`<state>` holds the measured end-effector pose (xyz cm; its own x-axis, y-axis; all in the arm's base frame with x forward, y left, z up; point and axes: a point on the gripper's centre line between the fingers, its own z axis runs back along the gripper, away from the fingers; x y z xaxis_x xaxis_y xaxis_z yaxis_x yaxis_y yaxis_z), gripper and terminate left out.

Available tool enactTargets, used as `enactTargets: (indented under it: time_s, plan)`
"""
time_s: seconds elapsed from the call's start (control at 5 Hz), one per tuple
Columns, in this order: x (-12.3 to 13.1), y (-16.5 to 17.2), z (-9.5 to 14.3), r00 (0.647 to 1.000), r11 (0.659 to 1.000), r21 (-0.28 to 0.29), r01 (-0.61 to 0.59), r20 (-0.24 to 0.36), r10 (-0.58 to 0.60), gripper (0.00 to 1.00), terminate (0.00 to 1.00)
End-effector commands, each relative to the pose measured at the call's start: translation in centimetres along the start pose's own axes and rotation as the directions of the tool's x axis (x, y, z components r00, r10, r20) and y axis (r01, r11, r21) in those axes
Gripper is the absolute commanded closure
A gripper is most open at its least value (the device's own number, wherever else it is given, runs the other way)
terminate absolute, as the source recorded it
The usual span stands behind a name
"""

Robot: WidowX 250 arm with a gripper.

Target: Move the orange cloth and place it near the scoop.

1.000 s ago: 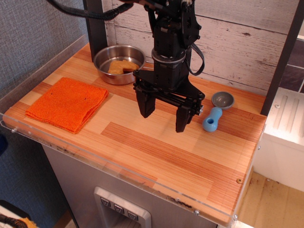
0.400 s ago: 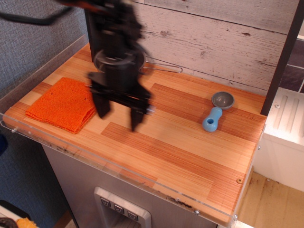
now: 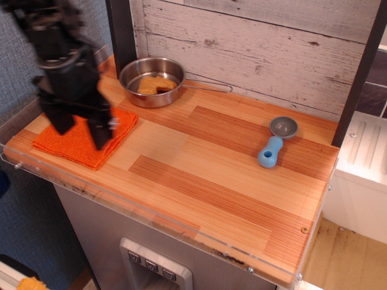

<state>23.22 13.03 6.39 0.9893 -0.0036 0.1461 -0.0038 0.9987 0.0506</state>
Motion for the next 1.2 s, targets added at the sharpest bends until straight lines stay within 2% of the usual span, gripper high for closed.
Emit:
enactTargets:
  time_s: [0.0,0.6,1.0]
  plan:
    - [1.5,4.8,-1.3,1.0,1.0,0.0,-0.009,0.019,0.009,0.0,0.0]
    - [3.5,4.6,-3.6,1.0,0.999,0.039,0.014,-0.011,-0.014,0.0,0.0]
    - [3.6,4.4,-6.9,0.998,0.999,0.036,0.017,-0.064,-0.014,0.0,0.0]
